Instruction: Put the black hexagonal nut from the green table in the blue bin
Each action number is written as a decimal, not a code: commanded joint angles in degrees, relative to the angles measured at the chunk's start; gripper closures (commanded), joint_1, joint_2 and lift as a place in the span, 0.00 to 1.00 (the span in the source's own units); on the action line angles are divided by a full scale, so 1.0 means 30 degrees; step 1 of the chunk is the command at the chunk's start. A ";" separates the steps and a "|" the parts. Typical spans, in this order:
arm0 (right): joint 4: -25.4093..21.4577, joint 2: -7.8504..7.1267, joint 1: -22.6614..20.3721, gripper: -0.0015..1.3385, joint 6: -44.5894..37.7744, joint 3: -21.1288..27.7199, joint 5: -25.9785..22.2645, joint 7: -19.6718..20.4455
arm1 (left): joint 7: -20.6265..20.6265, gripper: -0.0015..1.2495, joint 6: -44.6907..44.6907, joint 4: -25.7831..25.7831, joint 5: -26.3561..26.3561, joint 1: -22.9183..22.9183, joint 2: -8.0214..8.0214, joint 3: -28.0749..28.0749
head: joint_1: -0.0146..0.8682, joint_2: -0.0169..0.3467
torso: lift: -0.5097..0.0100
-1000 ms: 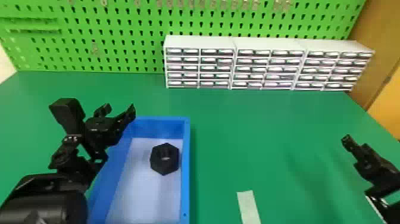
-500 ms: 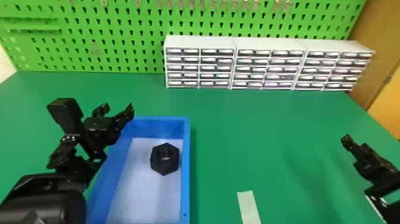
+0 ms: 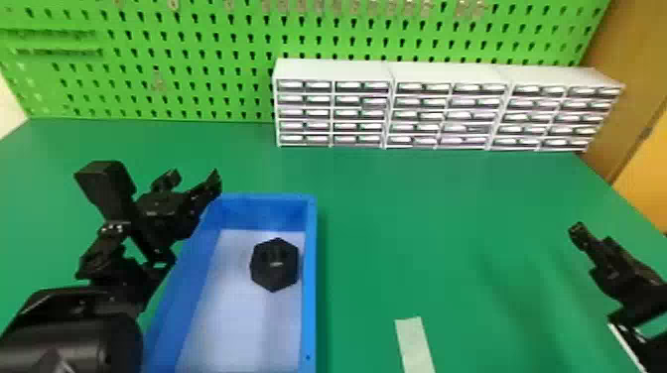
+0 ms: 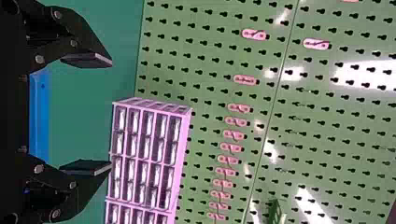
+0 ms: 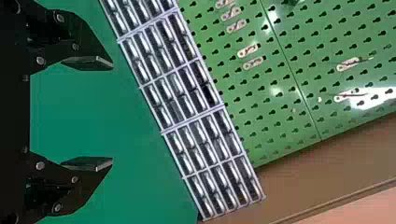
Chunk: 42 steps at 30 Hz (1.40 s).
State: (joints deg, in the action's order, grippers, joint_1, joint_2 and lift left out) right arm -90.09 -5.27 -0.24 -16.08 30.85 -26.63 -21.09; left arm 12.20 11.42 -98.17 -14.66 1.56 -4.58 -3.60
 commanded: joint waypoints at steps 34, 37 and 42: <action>-0.0001 0.0027 -0.0009 0.39 -0.0001 0.0029 -0.0030 0.0000 | 0.0005 0.38 0.0000 0.0000 -0.0007 -0.0050 0.0003 0.0000 | 0.80 0.07 | 0.79; -0.0001 0.0027 -0.0009 0.39 -0.0001 0.0029 -0.0030 0.0000 | 0.0005 0.38 0.0000 0.0000 -0.0037 -0.0050 0.0003 -0.0030 | 0.80 0.07 | 0.79; -0.0001 0.0027 -0.0038 0.39 -0.0001 0.0029 -0.0030 0.0000 | 0.0005 0.38 0.0000 0.0000 -0.0066 -0.0020 0.0003 -0.0030 | 0.80 0.07 | 0.79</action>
State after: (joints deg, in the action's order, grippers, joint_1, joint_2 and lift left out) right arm -90.09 -5.18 -0.29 -16.08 30.94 -26.72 -21.09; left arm 12.21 11.42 -98.17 -14.78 1.41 -4.59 -3.68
